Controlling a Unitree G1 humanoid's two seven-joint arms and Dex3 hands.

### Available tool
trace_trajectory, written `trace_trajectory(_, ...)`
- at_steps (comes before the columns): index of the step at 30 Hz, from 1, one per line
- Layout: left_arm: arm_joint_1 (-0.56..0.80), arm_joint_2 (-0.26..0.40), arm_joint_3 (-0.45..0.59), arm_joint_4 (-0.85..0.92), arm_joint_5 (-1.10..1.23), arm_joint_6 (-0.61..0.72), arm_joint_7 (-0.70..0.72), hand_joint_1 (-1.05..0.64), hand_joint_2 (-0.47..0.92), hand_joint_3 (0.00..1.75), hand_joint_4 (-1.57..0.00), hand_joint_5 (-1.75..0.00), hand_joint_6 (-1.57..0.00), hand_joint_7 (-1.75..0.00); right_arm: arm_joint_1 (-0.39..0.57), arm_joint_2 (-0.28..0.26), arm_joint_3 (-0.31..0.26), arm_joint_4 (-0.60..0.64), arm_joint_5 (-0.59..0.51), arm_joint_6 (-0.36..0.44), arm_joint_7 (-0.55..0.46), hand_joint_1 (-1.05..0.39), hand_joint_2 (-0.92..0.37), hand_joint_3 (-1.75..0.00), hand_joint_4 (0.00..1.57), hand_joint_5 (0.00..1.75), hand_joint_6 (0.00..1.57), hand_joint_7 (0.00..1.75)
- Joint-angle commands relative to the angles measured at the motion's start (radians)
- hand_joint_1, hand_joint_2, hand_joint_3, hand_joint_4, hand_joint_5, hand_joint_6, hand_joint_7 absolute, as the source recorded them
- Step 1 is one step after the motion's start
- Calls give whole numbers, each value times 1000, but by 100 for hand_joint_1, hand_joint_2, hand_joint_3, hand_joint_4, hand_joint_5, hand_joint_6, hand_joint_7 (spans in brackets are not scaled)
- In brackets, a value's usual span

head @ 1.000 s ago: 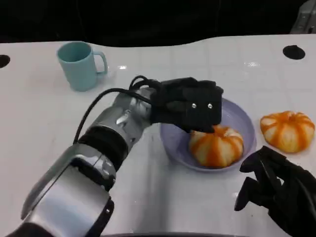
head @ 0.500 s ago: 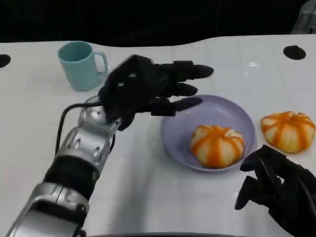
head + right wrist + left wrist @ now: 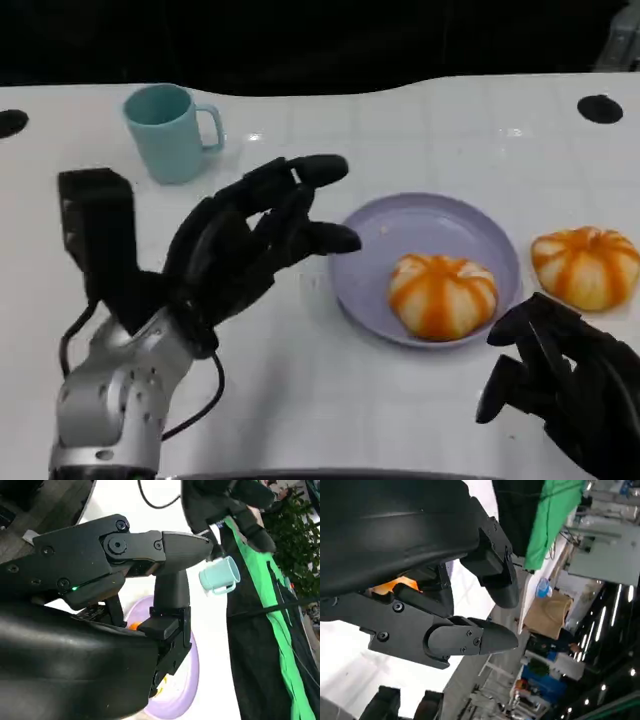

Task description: Grasp the bread from the table and place it into the plate.

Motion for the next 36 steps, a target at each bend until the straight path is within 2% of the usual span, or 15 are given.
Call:
trace_trajectory(1,1,11,0,-35,-17,25,20,-62,92,46,-55,-140,-52,-96,3,-10,-10,-8,3,-3,-6,-43,-92,-39,65,175,50,161)
trace_trajectory(2,1,11,0,-36,-17,26,21,-62,92,46,-55,-140,-51,-96,3,-10,-10,-8,3,-3,-6,-43,-92,-39,65,175,50,161)
trace_trajectory(3,98,-21,31,-123,-77,81,64,-62,92,46,-59,-146,-54,-103,2,-7,-14,-12,9,6,-12,-43,-92,-38,65,175,50,161)
trace_trajectory(4,182,-48,54,-198,-125,125,102,-60,92,45,-65,-160,-57,-121,2,-5,-16,-16,12,13,-16,-42,-92,-38,64,175,50,161)
trace_trajectory(6,273,-74,75,-288,-185,181,155,-59,92,45,-70,-172,-59,-140,1,-4,-18,-21,16,21,-21,-42,-92,-38,64,175,50,161)
trace_trajectory(10,390,-82,56,-375,-196,193,189,-57,92,53,-75,-174,-52,-164,0,-9,-17,-21,12,17,-17,-43,-92,-39,64,175,50,161)
trace_trajectory(13,433,-78,43,-387,-186,183,185,-57,92,56,-77,-175,-50,-172,-2,-9,-18,-25,12,25,-22,-43,-92,-38,64,175,50,161)
trace_trajectory(21,506,-57,20,-389,-177,159,183,-55,92,49,-78,-175,-53,-175,2,-9,-18,-28,12,19,-15,-42,-92,-40,62,175,49,161)
trace_trajectory(36,506,-45,17,-371,-176,140,191,-55,92,43,-81,-175,-58,-175,5,-14,-30,-42,23,37,-17,-42,-92,-40,63,175,50,161)
